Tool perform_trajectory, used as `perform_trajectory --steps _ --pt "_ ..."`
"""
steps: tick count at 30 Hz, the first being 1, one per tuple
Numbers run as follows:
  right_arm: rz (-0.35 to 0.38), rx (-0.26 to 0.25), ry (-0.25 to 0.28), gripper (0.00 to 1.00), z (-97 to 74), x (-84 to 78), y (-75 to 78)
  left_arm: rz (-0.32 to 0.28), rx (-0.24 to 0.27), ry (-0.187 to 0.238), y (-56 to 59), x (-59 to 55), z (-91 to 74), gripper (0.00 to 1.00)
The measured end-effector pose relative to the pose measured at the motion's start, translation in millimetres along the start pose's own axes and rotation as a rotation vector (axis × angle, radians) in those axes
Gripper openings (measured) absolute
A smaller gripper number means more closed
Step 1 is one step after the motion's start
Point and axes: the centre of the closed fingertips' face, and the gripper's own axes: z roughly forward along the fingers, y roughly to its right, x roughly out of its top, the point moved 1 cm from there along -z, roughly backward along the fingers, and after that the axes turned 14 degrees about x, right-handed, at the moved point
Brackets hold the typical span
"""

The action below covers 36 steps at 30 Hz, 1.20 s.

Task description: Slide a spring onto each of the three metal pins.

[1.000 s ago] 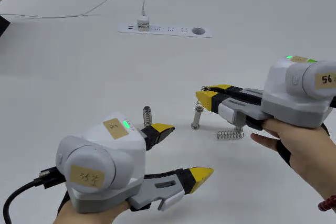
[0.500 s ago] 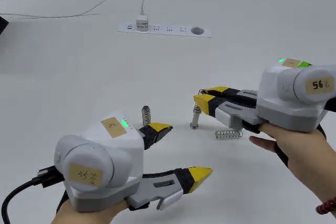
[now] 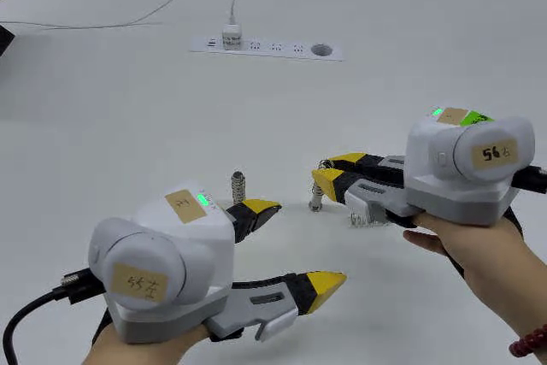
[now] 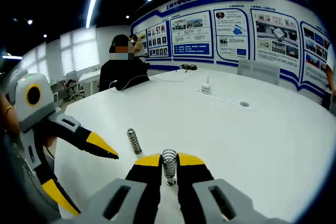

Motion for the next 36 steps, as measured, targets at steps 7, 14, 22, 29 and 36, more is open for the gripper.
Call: perform_trajectory --steps 7,14,22,29,36 --pt "-0.006 0.003 -0.023 0.12 4.3 -6.2 -1.1 -0.002 0.0 0.001 -1.0 0.2 0.0 0.59" --pt "-0.015 0.0 -0.043 0.12 7.6 -13.0 -2.4 -0.003 0.005 0.002 -2.3 0.5 -0.1 0.59" --pt "-0.021 -0.01 -0.07 0.12 10.8 -22.1 -1.2 -0.004 0.005 0.007 -2.8 1.4 -0.8 0.58" --pt "-0.016 -0.013 -0.071 0.12 11.3 -24.1 -0.1 -0.001 0.004 0.011 -2.2 2.2 -1.0 0.57" --pt "0.008 -0.015 -0.056 0.19 9.1 -20.0 -2.1 0.011 0.001 0.014 -0.6 2.9 -0.8 0.57"
